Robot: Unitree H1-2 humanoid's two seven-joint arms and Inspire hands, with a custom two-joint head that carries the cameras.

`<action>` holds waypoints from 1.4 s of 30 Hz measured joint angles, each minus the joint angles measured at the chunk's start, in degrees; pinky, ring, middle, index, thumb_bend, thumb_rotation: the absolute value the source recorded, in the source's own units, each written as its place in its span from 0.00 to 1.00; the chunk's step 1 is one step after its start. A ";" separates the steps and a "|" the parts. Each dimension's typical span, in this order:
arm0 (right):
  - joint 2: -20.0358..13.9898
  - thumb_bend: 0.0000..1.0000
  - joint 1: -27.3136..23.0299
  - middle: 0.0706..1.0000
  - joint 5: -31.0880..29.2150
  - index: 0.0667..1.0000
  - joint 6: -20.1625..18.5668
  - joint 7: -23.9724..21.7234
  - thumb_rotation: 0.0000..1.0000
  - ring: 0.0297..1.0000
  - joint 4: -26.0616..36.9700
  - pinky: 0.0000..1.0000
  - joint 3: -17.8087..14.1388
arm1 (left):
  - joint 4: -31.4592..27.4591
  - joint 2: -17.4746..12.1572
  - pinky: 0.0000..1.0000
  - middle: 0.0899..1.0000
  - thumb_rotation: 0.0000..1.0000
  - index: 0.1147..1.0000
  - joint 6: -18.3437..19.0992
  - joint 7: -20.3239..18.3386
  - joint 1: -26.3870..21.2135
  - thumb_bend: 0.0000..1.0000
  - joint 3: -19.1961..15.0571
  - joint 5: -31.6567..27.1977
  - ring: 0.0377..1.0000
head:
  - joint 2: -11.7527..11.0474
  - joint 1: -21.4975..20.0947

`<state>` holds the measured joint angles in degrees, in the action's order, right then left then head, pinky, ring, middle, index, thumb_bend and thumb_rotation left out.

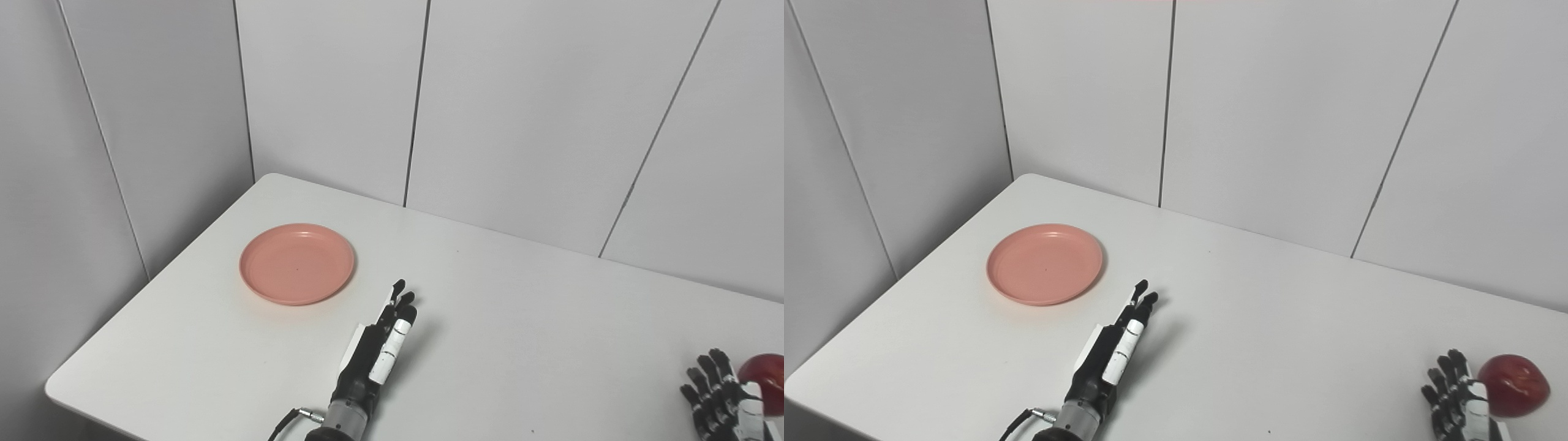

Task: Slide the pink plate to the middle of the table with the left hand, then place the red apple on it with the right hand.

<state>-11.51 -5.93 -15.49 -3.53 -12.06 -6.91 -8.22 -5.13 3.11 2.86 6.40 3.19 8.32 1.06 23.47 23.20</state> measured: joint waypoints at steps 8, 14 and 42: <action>0.00 0.93 0.08 1.00 0.30 1.00 -0.02 0.12 1.00 1.00 0.19 1.00 0.33 | -5.01 -0.03 1.00 0.96 1.00 0.99 1.26 -2.77 0.18 0.81 0.04 -3.34 0.98 | -0.70 -0.61; 0.03 0.93 0.22 1.00 0.67 0.99 -0.02 0.25 1.00 0.99 0.42 1.00 0.45 | -7.08 -0.37 1.00 0.95 1.00 0.97 3.40 -4.12 -0.47 0.84 -2.11 -4.51 0.97 | -0.97 -1.05; 0.15 0.90 0.91 0.98 1.17 0.96 0.24 1.10 1.00 0.97 0.77 0.95 0.46 | -13.71 -10.16 0.97 0.88 1.00 0.86 13.85 -7.46 -13.22 0.93 -15.98 -9.96 0.89 | -1.67 -2.29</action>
<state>-11.36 -5.02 -14.31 -3.29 -10.96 -6.15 -7.75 -18.83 -7.05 16.71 -1.06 -10.03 -7.65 -8.90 21.80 20.92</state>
